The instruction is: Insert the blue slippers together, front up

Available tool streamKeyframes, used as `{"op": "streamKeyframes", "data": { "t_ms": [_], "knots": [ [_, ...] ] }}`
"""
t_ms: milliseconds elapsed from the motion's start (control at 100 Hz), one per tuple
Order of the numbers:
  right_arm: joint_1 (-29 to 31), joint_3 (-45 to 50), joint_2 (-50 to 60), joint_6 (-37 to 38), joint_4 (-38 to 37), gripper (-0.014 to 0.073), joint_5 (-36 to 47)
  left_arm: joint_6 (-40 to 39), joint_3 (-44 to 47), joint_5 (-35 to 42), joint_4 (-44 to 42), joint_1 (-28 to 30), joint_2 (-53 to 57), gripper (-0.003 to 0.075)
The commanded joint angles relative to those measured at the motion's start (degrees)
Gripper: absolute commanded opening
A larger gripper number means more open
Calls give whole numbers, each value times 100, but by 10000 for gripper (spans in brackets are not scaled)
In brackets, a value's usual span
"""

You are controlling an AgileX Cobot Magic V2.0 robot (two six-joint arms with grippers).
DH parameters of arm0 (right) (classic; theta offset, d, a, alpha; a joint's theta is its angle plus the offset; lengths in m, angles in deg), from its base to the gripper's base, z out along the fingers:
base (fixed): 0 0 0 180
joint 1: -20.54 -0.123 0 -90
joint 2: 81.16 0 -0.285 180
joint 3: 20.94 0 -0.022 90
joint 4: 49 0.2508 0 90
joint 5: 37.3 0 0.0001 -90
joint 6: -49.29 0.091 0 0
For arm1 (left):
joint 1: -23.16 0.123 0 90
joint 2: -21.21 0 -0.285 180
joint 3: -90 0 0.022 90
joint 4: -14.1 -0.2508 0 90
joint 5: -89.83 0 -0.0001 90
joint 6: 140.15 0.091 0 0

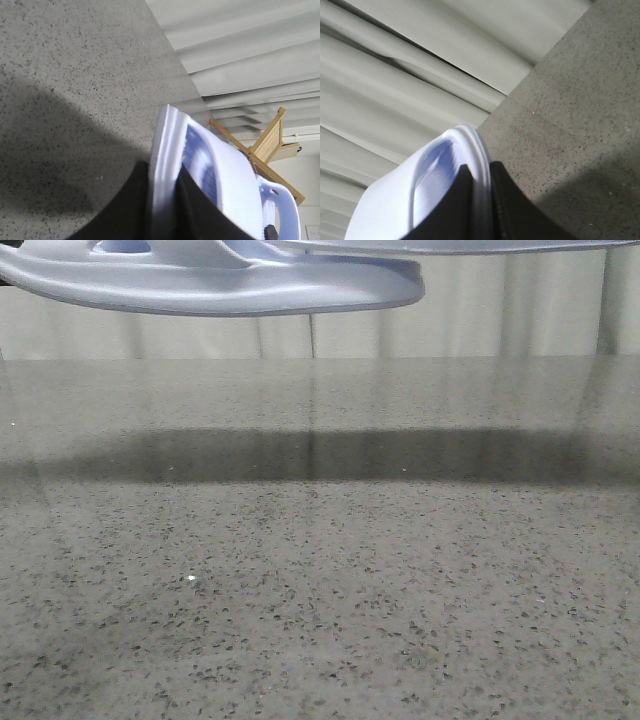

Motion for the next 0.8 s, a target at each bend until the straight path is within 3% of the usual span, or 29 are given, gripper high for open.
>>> {"op": "streamKeyframes", "data": {
  "t_ms": [0, 240, 450, 790],
  "knots": [
    [-17, -214, -83, 6, -41, -106, 418, -27, -144, -239, 425, -88, 147, 16],
    [-365, -214, -552, 105, -41, -106, 779, -27, -144, -239, 453, -476, 147, 16],
    [-696, -214, -839, 105, -52, -106, 914, -27, -144, -427, 453, -475, 147, 16],
    [-759, -214, -949, 105, -214, -106, 1174, -27, -144, -759, 570, -475, 147, 16]
  ]
}}
